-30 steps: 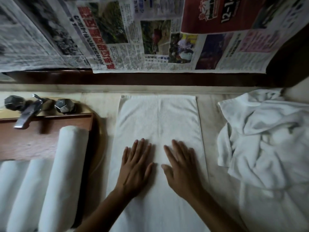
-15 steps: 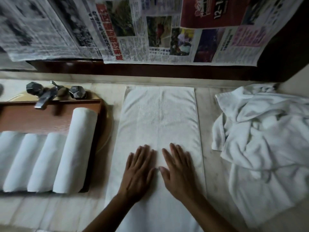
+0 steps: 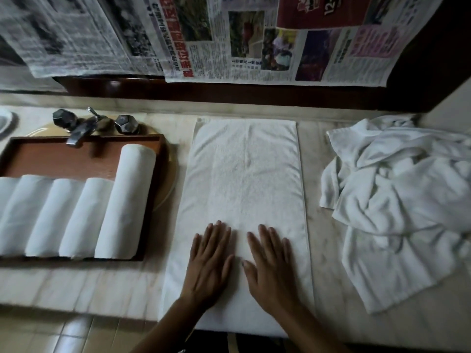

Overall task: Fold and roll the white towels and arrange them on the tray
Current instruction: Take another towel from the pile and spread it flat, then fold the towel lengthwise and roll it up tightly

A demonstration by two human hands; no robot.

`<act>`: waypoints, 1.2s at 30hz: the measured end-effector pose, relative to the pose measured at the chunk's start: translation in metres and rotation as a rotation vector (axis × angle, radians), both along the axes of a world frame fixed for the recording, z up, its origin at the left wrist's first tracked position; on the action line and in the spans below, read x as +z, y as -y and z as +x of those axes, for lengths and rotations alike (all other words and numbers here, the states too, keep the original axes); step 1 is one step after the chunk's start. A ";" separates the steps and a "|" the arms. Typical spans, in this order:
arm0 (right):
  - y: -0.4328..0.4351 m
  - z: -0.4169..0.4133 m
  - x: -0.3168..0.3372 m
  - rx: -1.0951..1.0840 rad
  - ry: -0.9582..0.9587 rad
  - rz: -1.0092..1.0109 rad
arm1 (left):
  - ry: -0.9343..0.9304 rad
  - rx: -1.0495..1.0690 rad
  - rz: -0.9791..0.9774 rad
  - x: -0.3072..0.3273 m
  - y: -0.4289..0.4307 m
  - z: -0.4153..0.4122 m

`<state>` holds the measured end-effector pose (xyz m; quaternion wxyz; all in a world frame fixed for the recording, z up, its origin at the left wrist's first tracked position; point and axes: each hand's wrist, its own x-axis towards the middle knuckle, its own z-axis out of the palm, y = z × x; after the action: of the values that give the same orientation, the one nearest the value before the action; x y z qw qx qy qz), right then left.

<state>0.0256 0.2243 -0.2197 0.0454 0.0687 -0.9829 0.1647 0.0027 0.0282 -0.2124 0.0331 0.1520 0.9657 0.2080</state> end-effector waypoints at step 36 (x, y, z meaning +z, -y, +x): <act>-0.012 0.048 -0.001 -0.143 0.052 0.080 | 0.039 -0.083 -0.136 -0.004 0.075 0.058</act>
<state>0.0733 0.2364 -0.2208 0.0289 -0.0044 -0.9919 0.1234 0.0603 -0.0467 -0.2160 0.0705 0.1851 0.9697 0.1433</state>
